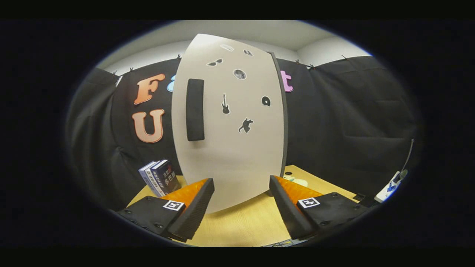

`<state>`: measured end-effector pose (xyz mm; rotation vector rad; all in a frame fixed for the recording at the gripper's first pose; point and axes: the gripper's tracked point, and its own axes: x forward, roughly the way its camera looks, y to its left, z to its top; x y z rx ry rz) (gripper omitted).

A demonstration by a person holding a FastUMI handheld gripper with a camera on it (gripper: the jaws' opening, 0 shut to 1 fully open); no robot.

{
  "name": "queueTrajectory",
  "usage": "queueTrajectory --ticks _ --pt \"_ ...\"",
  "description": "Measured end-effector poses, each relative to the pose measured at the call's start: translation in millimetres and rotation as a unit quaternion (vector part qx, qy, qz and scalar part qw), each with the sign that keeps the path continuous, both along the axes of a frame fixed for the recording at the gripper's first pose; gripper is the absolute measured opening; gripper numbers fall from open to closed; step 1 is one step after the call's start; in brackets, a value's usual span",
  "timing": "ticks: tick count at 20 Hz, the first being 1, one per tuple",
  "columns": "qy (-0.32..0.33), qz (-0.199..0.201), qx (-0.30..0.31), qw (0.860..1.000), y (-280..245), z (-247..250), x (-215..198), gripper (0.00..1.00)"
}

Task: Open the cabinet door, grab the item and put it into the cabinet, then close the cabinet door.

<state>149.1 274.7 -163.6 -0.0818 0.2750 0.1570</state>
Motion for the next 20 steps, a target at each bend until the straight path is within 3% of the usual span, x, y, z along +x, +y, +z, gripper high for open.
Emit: queueTrajectory --ticks 9,16,20 --pt "-0.024 -0.057 0.013 0.998 -24.1 59.9 25.2 0.96" --pt "-0.027 -0.092 0.025 0.995 -61.9 99.3 -5.6 0.98" --pt "-0.051 -0.089 0.024 0.994 -85.8 126.0 -3.2 0.98"
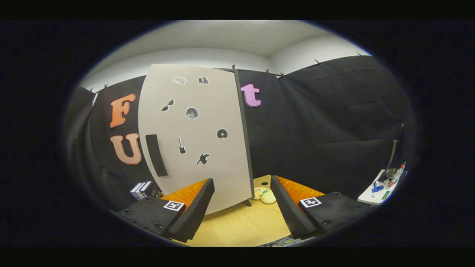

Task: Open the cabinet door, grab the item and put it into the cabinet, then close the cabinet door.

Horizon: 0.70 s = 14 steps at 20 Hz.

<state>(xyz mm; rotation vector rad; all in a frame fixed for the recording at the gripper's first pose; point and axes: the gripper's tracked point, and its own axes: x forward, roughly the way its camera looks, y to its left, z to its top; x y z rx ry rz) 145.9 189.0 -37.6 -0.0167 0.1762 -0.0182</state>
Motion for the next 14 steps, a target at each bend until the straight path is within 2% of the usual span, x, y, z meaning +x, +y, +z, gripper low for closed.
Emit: queueTrajectory --ticks 5,14 --pt "-0.006 0.005 0.005 1.0 -34.5 11.3 17.4 0.98" --pt "-0.002 0.054 0.015 0.998 -67.0 16.7 43.4 0.98"
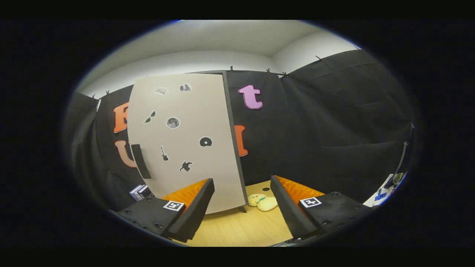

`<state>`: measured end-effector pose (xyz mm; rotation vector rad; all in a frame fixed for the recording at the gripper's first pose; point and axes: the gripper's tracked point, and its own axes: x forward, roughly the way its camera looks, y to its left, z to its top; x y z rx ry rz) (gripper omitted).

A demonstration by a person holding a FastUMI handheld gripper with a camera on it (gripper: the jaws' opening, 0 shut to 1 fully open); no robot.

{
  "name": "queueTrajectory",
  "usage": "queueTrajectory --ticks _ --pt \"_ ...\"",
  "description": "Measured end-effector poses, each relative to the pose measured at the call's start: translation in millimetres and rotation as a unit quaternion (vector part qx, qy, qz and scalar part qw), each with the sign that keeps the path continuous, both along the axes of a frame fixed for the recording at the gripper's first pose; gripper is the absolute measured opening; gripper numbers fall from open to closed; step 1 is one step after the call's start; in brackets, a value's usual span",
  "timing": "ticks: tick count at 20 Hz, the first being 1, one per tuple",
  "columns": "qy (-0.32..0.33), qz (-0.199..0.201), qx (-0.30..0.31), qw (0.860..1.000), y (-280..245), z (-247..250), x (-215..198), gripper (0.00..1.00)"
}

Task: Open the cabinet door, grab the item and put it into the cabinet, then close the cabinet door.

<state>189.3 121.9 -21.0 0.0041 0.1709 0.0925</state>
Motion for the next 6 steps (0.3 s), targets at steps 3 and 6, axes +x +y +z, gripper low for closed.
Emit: queueTrajectory --ticks 3,6 --pt "0.001 0.009 -0.016 1.0 -8.0 -2.5 0.3 0.98" --pt "0.003 0.017 -0.022 1.0 -12.4 -3.5 -4.9 0.98"
